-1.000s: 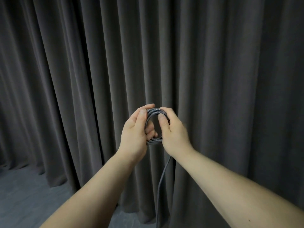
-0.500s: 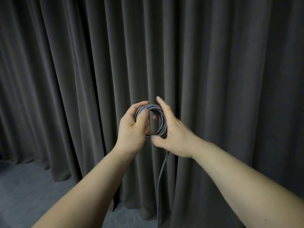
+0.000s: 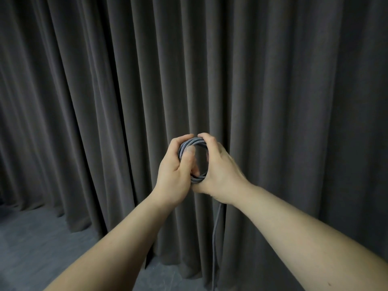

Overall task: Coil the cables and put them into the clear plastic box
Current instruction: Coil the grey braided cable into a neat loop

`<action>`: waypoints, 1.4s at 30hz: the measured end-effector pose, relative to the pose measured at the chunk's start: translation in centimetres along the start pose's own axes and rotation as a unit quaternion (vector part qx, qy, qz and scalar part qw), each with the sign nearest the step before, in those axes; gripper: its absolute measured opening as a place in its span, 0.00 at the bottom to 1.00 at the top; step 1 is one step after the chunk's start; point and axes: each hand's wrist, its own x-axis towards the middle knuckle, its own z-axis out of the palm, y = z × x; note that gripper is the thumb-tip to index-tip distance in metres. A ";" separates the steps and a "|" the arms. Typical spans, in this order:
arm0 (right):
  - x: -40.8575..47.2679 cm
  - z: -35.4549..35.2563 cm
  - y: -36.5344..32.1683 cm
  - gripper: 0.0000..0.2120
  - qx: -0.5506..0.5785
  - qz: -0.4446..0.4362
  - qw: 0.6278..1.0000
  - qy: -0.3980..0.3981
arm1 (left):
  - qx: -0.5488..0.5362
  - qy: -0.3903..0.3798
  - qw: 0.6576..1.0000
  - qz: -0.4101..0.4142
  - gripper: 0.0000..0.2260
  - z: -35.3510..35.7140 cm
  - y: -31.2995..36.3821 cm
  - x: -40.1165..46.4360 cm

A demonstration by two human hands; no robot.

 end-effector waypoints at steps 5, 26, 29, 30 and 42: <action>0.2 0.3 0.1 0.48 0.053 0.014 0.998 -0.007 | 0.007 -0.032 0.999 -0.010 0.12 -0.4 0.4 -0.4; 1.4 6.4 -0.7 0.09 0.341 0.219 0.892 -0.202 | -0.219 0.295 0.930 -0.019 0.08 -13.3 -2.6 7.6; 2.9 7.9 -0.1 0.07 0.121 0.139 0.982 -0.033 | -0.180 0.334 0.925 -0.029 0.08 -17.1 -4.1 8.4; 3.6 8.0 -0.7 0.05 0.012 0.082 0.997 -0.003 | -0.148 0.337 0.929 -0.035 0.08 -18.0 -4.7 8.5; 12.4 11.9 -13.3 0.06 0.053 -0.153 0.983 -0.084 | -0.142 0.058 0.975 -0.163 0.09 -22.1 -8.6 6.2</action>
